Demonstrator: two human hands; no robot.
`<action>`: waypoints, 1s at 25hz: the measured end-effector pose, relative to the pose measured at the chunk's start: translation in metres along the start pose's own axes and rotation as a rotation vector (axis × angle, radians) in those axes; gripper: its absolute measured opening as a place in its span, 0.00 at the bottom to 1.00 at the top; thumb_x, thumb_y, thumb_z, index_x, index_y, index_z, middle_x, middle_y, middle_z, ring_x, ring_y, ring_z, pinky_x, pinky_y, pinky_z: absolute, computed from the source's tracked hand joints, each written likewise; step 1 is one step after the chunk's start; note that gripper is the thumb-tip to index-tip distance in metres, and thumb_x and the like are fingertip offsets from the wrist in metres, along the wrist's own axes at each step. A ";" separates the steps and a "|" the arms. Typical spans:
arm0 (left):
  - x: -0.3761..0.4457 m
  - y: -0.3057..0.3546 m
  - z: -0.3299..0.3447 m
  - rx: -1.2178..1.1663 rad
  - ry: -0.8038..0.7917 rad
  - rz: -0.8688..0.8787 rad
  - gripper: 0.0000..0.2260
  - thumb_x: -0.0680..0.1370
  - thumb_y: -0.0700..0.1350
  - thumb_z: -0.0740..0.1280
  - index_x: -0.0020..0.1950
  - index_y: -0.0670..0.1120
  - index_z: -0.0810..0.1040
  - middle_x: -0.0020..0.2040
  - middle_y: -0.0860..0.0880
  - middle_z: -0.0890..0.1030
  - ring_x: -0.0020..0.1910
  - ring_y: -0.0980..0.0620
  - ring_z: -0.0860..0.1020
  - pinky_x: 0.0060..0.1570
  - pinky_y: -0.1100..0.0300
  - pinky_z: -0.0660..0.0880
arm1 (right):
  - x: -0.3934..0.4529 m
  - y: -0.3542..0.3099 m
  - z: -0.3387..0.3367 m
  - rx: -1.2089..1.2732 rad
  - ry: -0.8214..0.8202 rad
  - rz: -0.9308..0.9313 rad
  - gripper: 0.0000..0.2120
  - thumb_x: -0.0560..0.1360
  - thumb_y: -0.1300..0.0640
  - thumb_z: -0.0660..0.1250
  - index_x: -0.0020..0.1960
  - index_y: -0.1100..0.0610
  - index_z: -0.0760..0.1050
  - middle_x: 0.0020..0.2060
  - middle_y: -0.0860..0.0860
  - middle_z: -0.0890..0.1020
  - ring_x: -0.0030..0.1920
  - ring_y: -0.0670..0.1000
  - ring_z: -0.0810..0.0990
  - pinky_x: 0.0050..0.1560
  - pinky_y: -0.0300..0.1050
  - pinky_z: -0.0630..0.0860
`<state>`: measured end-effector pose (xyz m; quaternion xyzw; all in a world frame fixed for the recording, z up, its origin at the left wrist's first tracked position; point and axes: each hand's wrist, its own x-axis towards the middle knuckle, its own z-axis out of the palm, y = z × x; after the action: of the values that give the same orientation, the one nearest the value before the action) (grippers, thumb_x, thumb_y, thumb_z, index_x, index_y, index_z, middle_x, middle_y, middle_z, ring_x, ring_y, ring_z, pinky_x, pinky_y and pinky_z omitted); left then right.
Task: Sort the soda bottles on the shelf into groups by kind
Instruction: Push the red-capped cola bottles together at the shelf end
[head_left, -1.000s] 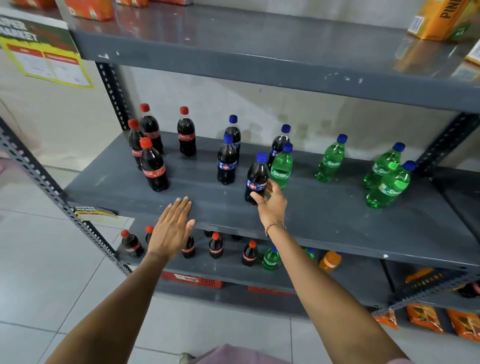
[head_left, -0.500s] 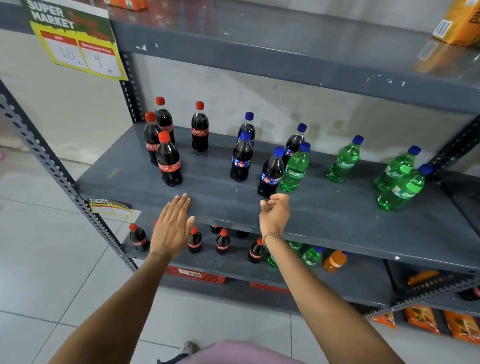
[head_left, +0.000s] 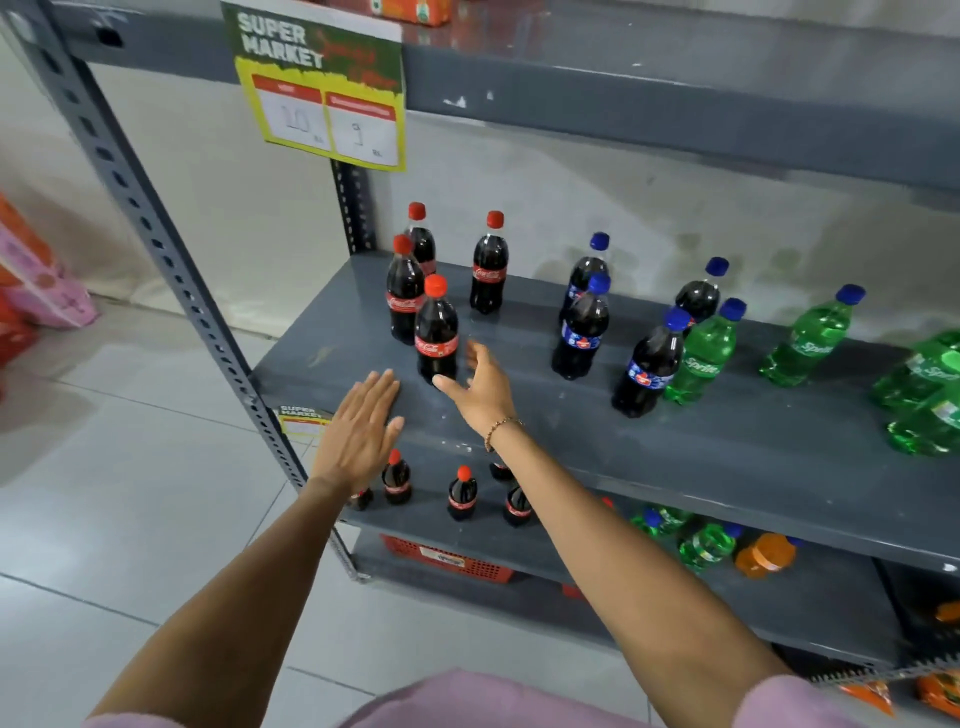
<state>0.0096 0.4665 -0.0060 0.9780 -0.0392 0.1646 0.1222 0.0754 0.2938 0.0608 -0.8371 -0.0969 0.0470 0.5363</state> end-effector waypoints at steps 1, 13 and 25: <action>-0.002 -0.002 0.003 0.015 0.002 0.041 0.27 0.82 0.55 0.46 0.71 0.38 0.66 0.72 0.40 0.68 0.73 0.44 0.63 0.73 0.51 0.53 | 0.007 -0.003 0.006 0.005 0.022 -0.006 0.32 0.69 0.57 0.73 0.67 0.60 0.63 0.66 0.57 0.72 0.66 0.54 0.70 0.67 0.50 0.68; -0.003 -0.006 0.022 -0.022 0.072 0.026 0.25 0.81 0.54 0.48 0.68 0.40 0.70 0.67 0.42 0.74 0.69 0.43 0.68 0.70 0.51 0.58 | 0.047 0.012 -0.006 -0.048 0.209 -0.022 0.22 0.72 0.66 0.66 0.65 0.60 0.68 0.61 0.59 0.77 0.62 0.57 0.74 0.66 0.47 0.69; -0.002 -0.010 0.022 -0.016 0.023 0.028 0.25 0.81 0.55 0.47 0.69 0.41 0.68 0.69 0.43 0.72 0.70 0.45 0.66 0.71 0.53 0.53 | 0.067 0.015 -0.017 -0.041 0.091 0.037 0.25 0.75 0.66 0.62 0.70 0.55 0.61 0.66 0.56 0.73 0.67 0.55 0.70 0.66 0.44 0.64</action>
<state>0.0157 0.4704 -0.0290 0.9744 -0.0527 0.1769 0.1279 0.1458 0.2864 0.0557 -0.8507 -0.0578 0.0167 0.5221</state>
